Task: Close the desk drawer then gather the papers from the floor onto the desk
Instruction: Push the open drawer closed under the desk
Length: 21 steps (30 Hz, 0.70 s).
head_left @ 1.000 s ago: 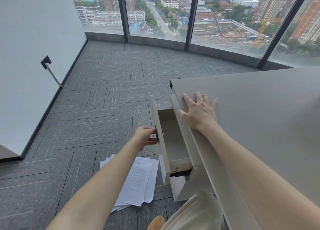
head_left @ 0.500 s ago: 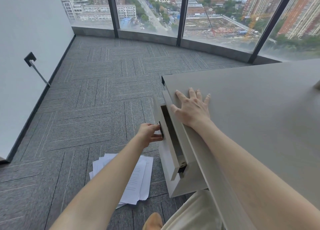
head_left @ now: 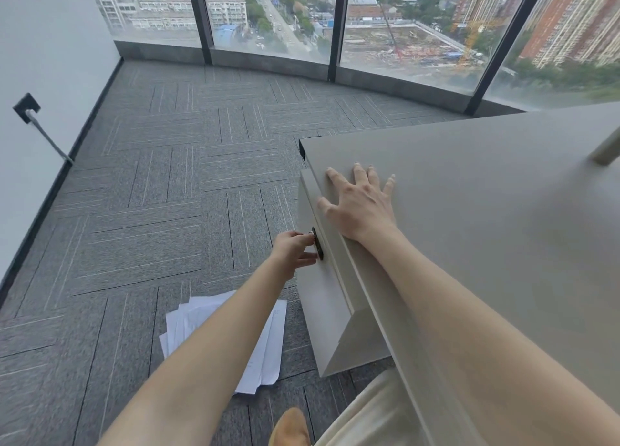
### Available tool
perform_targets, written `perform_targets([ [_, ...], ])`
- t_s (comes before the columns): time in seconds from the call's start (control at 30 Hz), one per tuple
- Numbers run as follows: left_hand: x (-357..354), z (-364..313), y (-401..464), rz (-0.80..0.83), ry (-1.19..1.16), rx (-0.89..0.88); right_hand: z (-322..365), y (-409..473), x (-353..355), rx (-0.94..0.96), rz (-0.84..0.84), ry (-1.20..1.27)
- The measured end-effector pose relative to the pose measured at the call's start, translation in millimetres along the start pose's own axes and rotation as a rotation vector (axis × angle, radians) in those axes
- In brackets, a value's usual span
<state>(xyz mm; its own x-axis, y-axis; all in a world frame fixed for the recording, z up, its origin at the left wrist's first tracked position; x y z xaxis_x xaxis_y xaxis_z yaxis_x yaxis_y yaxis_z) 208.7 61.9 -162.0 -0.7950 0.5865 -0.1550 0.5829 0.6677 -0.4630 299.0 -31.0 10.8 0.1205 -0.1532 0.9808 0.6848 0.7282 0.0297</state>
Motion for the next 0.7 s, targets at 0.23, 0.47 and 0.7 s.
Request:
perform_targets([
  [0.23,-3,1,2,0.0,-0.028,-0.017,2,2,-2,-0.007,-0.009,-0.004],
  [0.47,-2,-1,6,0.008,0.067,-0.069,2,2,-1,-0.012,-0.012,0.002],
  [0.7,-2,-11,10,0.045,0.27,-0.033,1,1,0,-0.013,-0.015,0.011],
])
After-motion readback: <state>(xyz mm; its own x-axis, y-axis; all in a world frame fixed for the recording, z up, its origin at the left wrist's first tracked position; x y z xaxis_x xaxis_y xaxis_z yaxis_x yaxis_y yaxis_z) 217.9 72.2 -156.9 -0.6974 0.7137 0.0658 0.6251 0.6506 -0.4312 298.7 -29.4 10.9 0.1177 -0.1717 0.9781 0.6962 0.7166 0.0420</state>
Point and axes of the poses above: each hand's wrist, its own y-axis towards the middle knuckle, its own x-axis out of the back of the hand, z = x × y, the point moved 6 cm from there along y, towards the middle knuckle, and after that the axes turned 6 degrees about -x, right-handed, at the moved point
